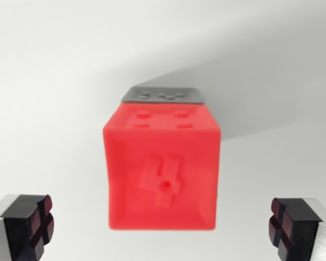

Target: Destack cube

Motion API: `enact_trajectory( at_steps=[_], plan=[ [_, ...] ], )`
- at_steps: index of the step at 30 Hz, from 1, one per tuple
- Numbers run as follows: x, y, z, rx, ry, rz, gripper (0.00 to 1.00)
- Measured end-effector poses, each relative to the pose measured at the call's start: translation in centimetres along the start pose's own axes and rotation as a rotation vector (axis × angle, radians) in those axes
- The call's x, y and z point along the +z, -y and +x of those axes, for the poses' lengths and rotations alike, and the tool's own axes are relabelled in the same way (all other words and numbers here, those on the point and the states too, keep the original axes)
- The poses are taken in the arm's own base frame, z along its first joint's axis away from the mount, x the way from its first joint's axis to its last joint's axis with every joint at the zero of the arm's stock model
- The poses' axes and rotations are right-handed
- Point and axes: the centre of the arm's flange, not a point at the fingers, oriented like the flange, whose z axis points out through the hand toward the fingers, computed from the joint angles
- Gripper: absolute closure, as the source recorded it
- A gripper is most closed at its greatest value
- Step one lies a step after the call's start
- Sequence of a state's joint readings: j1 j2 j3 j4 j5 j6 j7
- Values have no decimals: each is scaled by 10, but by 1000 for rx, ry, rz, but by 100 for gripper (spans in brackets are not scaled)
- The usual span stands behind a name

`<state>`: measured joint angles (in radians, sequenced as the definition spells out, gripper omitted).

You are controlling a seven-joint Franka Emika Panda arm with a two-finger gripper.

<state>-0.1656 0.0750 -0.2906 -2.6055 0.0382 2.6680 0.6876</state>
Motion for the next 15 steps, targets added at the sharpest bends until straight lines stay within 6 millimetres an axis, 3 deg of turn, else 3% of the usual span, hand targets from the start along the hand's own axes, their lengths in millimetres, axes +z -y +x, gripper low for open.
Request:
enact_trajectory(
  at_steps=[15],
  plan=[
    [49, 0, -2, -2, -1, 3, 0]
  ],
)
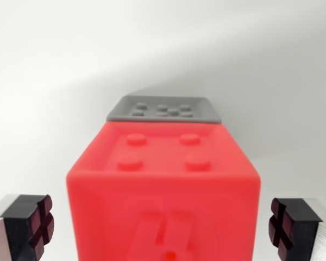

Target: Destack cube

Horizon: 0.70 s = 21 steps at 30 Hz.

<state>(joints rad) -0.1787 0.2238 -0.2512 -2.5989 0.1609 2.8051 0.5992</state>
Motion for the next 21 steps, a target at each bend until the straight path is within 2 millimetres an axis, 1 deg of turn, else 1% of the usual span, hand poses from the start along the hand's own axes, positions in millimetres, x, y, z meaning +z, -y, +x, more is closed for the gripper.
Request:
enact_trajectory(
  at_steps=[8, 9, 21],
  plan=[
    [10, 0, 0, -1, -1, 1, 0],
    [10, 0, 0, -2, -1, 1, 100],
    [10, 0, 0, -3, -2, 1, 100]
  ],
)
